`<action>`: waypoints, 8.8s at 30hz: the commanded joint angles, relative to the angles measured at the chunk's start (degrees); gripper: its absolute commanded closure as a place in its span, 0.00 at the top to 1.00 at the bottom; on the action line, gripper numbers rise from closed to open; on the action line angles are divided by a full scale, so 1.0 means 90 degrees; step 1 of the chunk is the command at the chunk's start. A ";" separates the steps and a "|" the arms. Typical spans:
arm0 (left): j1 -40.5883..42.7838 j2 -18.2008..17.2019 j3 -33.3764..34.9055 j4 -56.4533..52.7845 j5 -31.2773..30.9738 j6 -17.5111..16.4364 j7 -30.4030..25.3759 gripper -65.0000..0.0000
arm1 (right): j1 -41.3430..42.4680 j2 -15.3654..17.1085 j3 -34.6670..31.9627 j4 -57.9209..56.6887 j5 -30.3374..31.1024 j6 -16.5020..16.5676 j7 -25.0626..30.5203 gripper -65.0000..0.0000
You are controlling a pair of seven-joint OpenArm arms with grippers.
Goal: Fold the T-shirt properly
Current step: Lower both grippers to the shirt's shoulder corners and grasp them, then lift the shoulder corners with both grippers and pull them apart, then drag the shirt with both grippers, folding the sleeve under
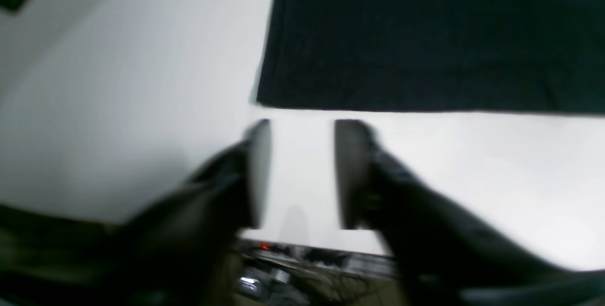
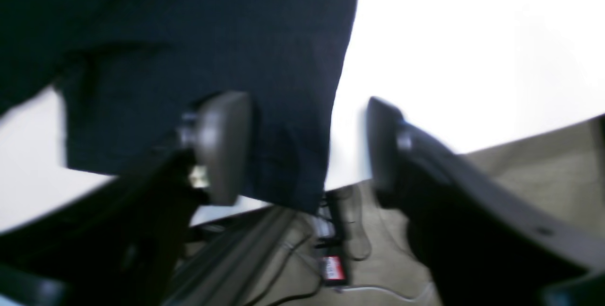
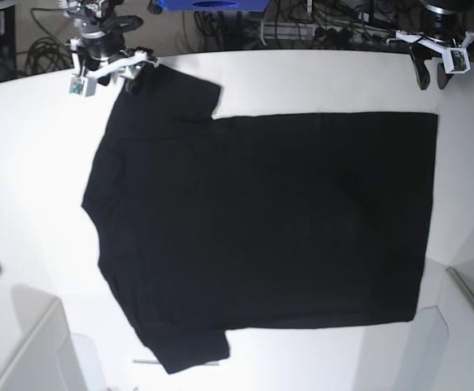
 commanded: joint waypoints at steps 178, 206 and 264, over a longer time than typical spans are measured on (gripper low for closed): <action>-0.2220 0.0763 -0.2052 -0.0412 -0.1557 -0.3120 0.3111 0.00 | 0.0275 0.1194 -0.0151 0.0200 0.2712 0.0018 -0.0080 0.00; -0.4036 0.0763 -0.2814 -0.0617 -0.2133 -0.1830 0.5338 0.00 | 0.2863 0.0950 -0.0072 0.0073 0.2663 -0.0011 -0.2502 0.00; -0.6654 0.0743 -0.1798 -0.2717 0.0963 -0.1821 0.5338 0.00 | 0.6233 0.0901 -0.0151 -0.3658 0.1833 -0.0373 -0.2824 0.00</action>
